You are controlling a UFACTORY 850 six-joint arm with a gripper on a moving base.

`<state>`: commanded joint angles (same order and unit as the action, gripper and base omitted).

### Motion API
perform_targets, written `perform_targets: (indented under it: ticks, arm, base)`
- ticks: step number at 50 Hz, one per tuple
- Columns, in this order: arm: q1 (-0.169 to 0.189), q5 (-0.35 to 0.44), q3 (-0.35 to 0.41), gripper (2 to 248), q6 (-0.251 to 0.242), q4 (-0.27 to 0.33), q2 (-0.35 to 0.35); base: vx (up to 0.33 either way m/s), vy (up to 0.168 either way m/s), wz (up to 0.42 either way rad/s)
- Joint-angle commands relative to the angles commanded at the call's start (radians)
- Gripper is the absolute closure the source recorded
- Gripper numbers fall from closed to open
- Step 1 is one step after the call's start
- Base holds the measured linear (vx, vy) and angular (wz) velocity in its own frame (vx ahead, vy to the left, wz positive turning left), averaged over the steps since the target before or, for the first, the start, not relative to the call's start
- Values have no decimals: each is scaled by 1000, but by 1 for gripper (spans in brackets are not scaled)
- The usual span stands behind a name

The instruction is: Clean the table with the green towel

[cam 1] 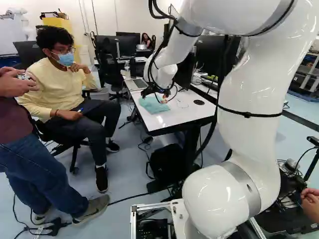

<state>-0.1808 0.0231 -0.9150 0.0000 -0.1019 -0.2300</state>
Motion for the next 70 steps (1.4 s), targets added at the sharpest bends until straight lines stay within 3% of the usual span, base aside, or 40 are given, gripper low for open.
perform_targets:
  ticks: [29, 48, 70]
  arm:
    - [-3, 0, 12, 3, 0, 0, 10]
    - [43, 0, 27, 3, 0, 0, 23]
    - [48, 0, 30, 3, 0, 0, 26]
  base:
    - [0, 0, 0]
    - [0, 0, 0]
    - [0, 0, 0]
